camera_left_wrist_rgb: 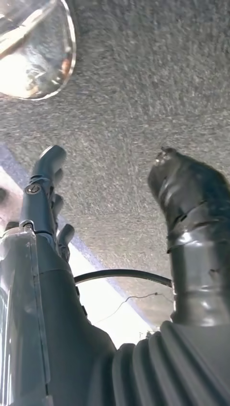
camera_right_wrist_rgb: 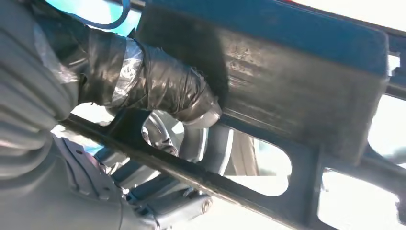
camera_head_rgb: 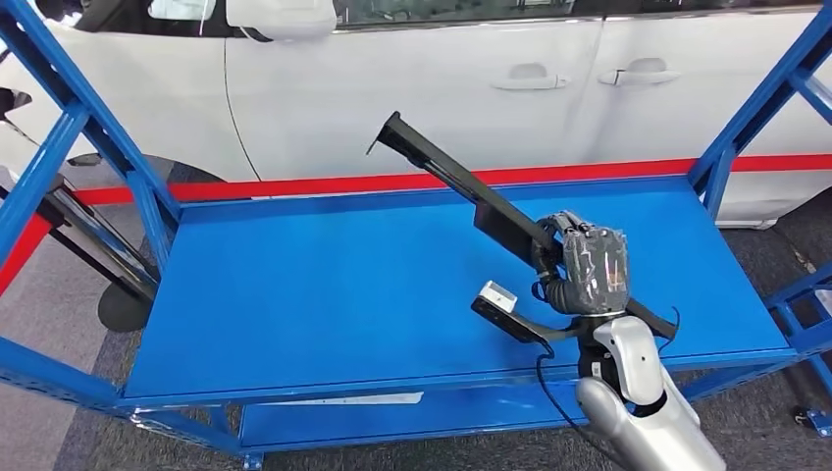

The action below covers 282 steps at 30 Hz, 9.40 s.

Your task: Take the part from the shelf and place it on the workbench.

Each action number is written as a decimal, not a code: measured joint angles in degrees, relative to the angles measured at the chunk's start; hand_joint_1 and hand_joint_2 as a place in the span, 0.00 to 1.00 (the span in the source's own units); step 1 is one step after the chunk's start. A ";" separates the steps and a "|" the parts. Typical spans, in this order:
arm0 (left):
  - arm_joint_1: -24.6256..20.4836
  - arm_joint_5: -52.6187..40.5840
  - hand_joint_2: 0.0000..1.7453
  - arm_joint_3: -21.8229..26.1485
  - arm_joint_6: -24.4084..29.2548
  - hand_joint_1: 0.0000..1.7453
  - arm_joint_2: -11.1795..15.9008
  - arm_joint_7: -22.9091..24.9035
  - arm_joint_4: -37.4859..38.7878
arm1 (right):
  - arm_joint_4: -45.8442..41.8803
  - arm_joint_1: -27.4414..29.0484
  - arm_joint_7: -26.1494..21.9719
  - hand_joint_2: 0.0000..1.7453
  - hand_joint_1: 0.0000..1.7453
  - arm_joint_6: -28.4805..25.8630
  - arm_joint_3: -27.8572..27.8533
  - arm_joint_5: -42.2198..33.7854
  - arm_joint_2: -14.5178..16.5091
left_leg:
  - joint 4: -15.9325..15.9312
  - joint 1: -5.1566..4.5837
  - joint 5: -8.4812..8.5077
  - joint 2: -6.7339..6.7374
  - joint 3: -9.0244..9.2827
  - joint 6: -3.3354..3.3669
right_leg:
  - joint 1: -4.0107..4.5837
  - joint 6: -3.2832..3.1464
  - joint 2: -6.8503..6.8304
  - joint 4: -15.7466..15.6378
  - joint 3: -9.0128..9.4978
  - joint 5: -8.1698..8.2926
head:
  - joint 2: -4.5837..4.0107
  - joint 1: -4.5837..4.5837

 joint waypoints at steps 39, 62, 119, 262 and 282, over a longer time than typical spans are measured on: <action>-0.06 -1.02 1.00 2.97 -0.89 0.00 2.54 5.91 -0.01 | -17.26 5.25 -2.55 1.00 1.00 -0.55 -0.60 1.84 -10.89 | -2.67 -0.02 -0.66 -0.19 5.03 -0.35 | -0.01 0.75 -0.32 2.61 -3.64 1.77 | 0.00 -0.06; -0.74 -4.06 1.00 3.17 0.02 0.00 2.16 6.99 0.83 | -20.15 8.31 -4.39 1.00 1.00 -1.96 -2.20 0.60 -16.62 | 1.17 -0.10 0.21 0.06 -3.79 -0.14 | 0.34 -0.32 -0.23 -0.83 2.53 -0.99 | -0.01 -0.07; 1.08 -3.99 1.00 4.05 -2.00 0.00 2.38 9.25 0.16 | -16.55 8.93 -4.56 1.00 1.00 2.19 -1.17 -3.90 -15.50 | -5.04 -0.47 8.17 -5.25 -2.09 0.39 | -0.65 2.47 4.67 1.34 5.31 -5.49 | 0.00 -0.22; 1.73 -5.43 1.00 7.97 -3.79 0.00 2.92 6.61 -0.15 | -20.30 14.40 -0.90 1.00 1.00 4.80 -3.35 0.44 -13.79 | -4.96 -0.49 5.39 1.14 0.48 1.39 | 0.07 2.97 -6.64 1.34 3.49 -3.98 | 0.00 -1.39; 1.07 -5.97 1.00 8.61 -4.14 0.00 5.09 6.05 -0.13 | -18.52 7.77 1.76 1.00 1.00 6.65 3.48 2.87 -8.00 | 9.42 -0.34 -0.82 -0.51 -7.39 -0.59 | 0.20 0.25 -1.60 0.08 2.68 -1.93 | -0.01 -1.55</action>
